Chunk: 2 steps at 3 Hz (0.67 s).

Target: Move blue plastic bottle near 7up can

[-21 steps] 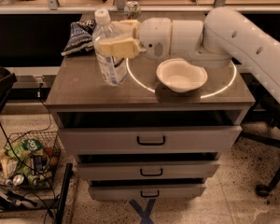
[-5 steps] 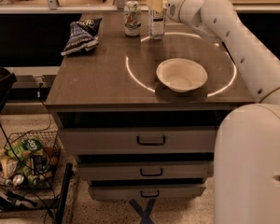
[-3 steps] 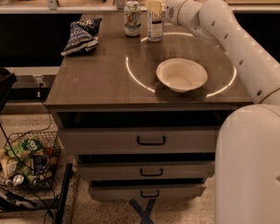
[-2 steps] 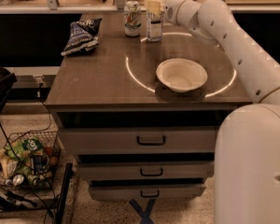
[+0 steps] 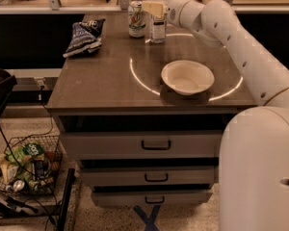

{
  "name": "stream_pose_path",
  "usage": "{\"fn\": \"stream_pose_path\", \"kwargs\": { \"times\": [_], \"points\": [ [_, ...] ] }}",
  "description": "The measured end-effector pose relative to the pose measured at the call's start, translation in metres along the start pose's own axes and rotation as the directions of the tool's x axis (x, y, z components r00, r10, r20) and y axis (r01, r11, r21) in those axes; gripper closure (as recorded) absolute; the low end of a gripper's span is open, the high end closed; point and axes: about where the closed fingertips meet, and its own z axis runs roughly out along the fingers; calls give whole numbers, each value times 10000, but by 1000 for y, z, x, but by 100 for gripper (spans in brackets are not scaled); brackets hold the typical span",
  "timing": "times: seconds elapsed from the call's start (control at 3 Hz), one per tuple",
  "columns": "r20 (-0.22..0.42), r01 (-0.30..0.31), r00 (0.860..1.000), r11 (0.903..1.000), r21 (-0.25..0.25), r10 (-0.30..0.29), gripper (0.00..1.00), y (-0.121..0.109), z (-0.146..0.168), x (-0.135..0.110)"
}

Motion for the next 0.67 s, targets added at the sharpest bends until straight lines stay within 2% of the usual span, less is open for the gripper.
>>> {"fn": "stream_pose_path", "kwargs": {
  "times": [0.67],
  "points": [
    [-6, -6, 10000, 10000, -23, 6, 0, 1, 1, 1]
  ]
}}
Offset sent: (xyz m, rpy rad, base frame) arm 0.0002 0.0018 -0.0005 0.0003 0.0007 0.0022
